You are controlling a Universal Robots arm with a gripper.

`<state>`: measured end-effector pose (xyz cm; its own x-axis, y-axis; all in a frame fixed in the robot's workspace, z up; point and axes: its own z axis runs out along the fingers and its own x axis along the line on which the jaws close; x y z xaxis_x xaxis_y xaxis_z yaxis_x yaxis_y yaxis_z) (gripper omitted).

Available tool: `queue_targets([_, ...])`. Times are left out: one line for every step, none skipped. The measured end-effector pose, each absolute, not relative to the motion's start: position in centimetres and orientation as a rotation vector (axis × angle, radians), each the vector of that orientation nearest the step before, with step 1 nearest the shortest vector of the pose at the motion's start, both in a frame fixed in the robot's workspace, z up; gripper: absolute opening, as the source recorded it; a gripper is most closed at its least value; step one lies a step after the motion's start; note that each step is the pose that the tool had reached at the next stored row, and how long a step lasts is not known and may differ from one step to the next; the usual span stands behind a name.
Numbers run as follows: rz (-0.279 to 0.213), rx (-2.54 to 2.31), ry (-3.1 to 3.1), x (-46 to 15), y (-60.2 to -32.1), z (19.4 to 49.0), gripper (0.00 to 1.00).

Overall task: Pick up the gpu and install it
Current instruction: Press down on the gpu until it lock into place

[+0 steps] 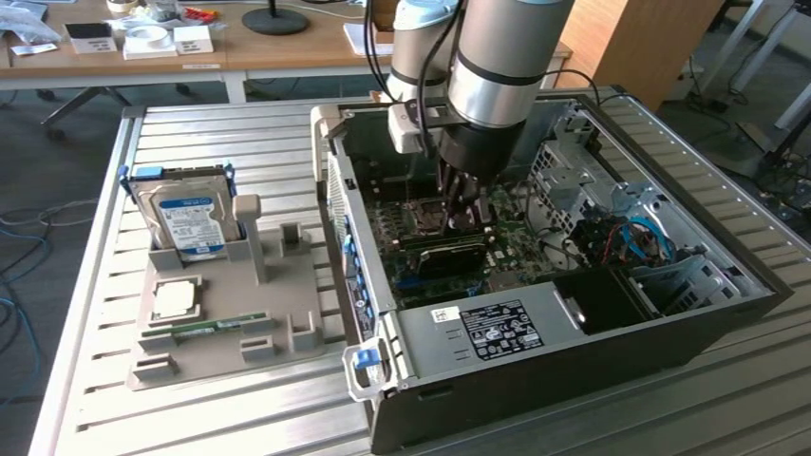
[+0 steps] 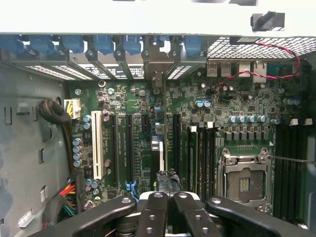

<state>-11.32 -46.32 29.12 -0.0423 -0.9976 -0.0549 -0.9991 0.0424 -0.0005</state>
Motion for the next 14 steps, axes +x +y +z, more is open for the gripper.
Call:
queue_targets([0.058, -2.146, 2.239, -11.32, -46.32, 29.12, 0.11])
queue_targets([0.058, -2.146, 2.239, -11.32, -46.32, 29.1, 0.11])
queue_targets([0.058, -2.146, 2.238, -11.32, -46.32, 29.06, 0.11])
queue_targets([0.059, -2.146, 2.238, -11.32, -46.31, 29.01, 0.11])
queue_targets([0.058, -2.146, 2.238, -11.32, -46.32, 28.98, 0.11])
queue_targets([0.058, -2.146, 2.239, -11.32, -46.32, 28.96, 0.11])
queue_targets([0.058, -2.146, 2.239, -11.32, -46.32, 28.96, 0.11])
queue_targets([0.058, -2.146, 2.239, -11.32, -46.32, 28.96, 0.11])
queue_targets([0.058, -2.146, 2.239, -11.32, -46.32, 28.96, 0.11])
queue_targets([0.058, -2.146, 2.239, -11.32, -46.32, 28.96, 0.11])
queue_targets([0.058, -2.146, 2.239, -11.32, -46.32, 28.96, 0.11])
queue_targets([0.058, -2.146, 2.239, -11.32, -46.32, 28.95, 0.11])
queue_targets([0.058, -2.146, 2.239, -11.32, -46.32, 28.94, 0.11])
queue_targets([0.058, -2.146, 2.238, -11.32, -46.31, 28.91, 0.11])
